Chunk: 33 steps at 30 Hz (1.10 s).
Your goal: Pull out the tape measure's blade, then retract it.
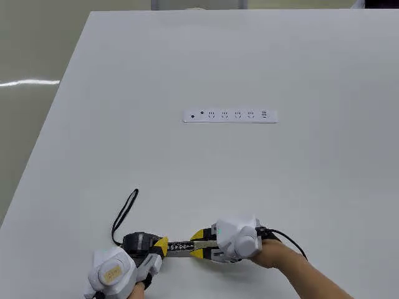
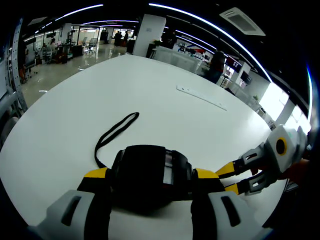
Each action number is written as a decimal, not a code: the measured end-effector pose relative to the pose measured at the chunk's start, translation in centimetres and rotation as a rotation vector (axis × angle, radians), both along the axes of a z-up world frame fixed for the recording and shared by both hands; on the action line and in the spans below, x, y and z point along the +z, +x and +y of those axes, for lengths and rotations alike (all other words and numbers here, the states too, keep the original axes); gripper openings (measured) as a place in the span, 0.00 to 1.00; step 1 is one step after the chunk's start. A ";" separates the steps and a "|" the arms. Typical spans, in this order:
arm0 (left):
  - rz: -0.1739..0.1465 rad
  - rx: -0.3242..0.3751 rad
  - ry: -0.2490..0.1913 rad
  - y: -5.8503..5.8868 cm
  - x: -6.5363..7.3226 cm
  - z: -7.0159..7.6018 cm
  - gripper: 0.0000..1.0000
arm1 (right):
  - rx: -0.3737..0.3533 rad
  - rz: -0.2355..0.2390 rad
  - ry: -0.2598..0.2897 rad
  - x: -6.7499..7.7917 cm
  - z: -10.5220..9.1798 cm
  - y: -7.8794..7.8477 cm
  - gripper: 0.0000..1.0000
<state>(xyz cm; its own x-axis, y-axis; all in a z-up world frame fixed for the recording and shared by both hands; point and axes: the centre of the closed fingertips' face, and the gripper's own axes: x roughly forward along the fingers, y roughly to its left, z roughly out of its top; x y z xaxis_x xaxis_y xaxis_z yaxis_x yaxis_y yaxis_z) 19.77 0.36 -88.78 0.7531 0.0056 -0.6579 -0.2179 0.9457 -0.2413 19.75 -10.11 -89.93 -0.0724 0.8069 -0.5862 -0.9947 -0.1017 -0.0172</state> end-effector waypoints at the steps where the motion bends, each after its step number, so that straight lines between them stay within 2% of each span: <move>1: 0.000 0.000 -0.001 0.0 0.0 0.0 0.62 | 0.003 -0.001 0.000 0.0 0.1 -0.1 0.13; 33: 0.000 0.002 -0.028 0.0 0.1 0.1 0.62 | 0.041 0.006 0.011 -0.1 3.3 -0.5 0.12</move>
<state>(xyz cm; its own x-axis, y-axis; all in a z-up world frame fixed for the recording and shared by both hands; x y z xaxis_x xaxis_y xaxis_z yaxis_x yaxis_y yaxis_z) 19.80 0.48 -88.65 0.7529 -0.0115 -0.6581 -0.2198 0.9381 -0.2679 19.25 -6.76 -90.02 -0.1085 0.8097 -0.5767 -0.9898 -0.1420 -0.0131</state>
